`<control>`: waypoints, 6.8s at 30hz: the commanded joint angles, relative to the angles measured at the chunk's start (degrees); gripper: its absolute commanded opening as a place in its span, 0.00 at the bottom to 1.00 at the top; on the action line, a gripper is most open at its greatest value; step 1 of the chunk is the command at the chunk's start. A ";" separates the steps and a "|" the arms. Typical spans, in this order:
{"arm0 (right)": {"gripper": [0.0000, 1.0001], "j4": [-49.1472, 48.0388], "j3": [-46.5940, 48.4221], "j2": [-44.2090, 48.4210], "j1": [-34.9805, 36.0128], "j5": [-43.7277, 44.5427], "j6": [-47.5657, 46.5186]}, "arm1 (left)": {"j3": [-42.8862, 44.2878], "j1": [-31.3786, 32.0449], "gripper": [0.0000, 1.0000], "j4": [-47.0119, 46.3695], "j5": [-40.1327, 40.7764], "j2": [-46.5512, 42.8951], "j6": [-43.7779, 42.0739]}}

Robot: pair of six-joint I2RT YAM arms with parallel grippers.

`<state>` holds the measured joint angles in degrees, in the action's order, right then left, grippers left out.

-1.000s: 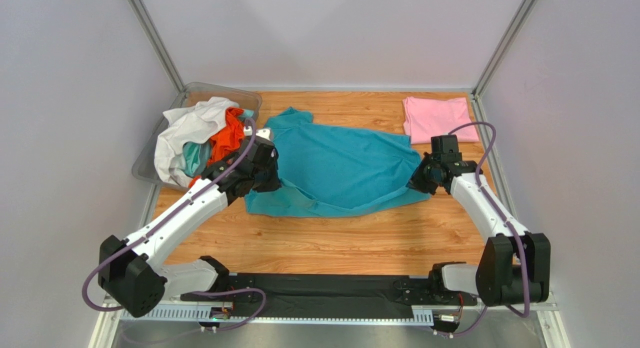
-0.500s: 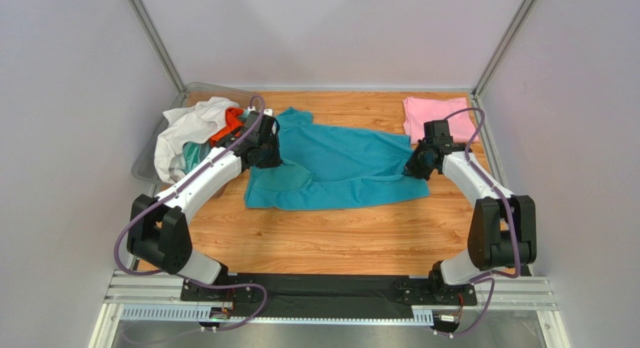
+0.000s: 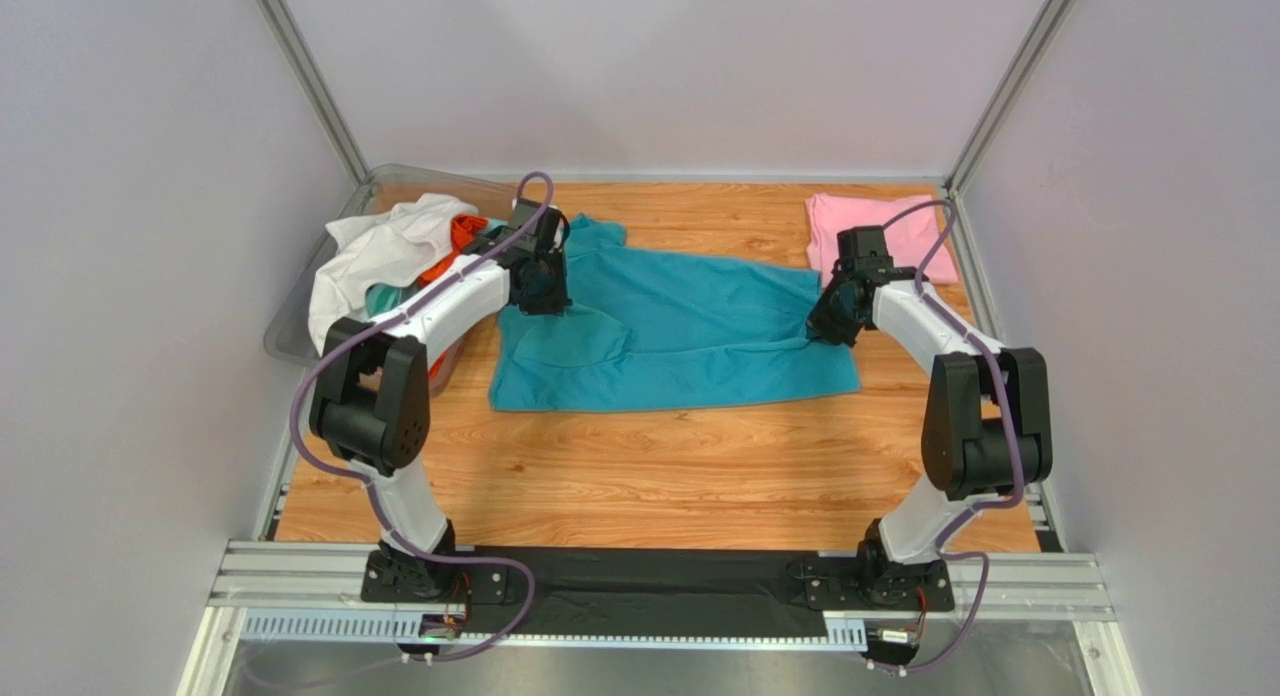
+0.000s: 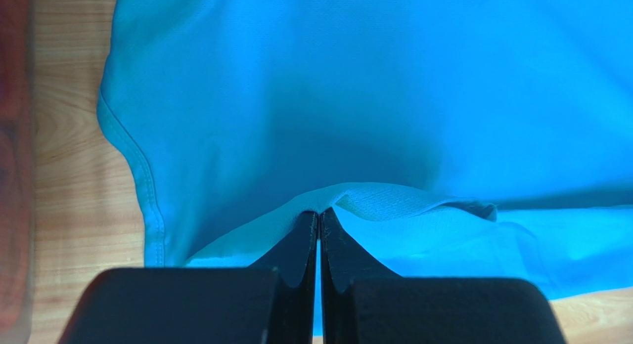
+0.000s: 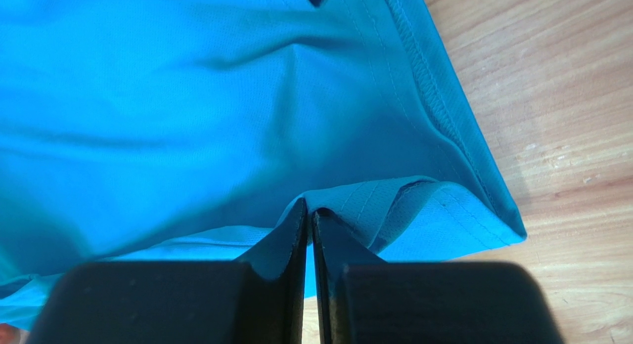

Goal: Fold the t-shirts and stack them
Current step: Fold the tshirt

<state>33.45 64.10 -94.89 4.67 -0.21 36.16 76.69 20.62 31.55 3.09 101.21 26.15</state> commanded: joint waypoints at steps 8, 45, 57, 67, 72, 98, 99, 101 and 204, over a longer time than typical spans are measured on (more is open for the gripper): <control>0.50 -0.32 6.13 -3.28 -0.80 2.76 -1.09 | 6.98 -1.64 0.49 0.61 3.76 4.17 -1.10; 1.00 4.85 -29.28 20.85 9.48 -4.28 -4.09 | -43.62 1.26 1.00 -4.66 -12.85 -26.29 12.25; 1.00 14.71 -20.34 36.71 12.65 -2.35 -2.50 | -38.03 4.08 1.00 6.77 -9.52 -47.69 12.70; 1.00 12.26 -11.71 31.44 12.21 5.48 -4.25 | -11.67 3.81 1.00 8.09 4.02 -23.63 7.61; 1.00 12.16 -13.55 29.33 11.42 5.92 -5.92 | 4.07 1.53 1.00 8.79 3.95 -4.82 3.65; 1.00 10.76 -15.49 23.26 6.94 4.52 -8.74 | 37.22 -2.87 0.48 15.39 7.54 30.45 -1.54; 1.00 10.67 -15.58 23.09 6.76 4.34 -8.91 | 37.31 -2.87 0.44 15.47 7.11 30.97 -1.89; 1.00 10.58 -15.67 23.00 6.50 4.34 -9.00 | 37.31 -2.96 0.38 15.47 6.58 31.07 -1.81; 0.00 1.35 -5.73 14.46 6.49 9.00 -11.46 | -26.22 -3.92 0.00 -2.20 1.31 -39.57 6.80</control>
<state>34.02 59.61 -85.06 10.76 7.68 26.04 52.90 17.04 30.57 5.82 67.20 30.46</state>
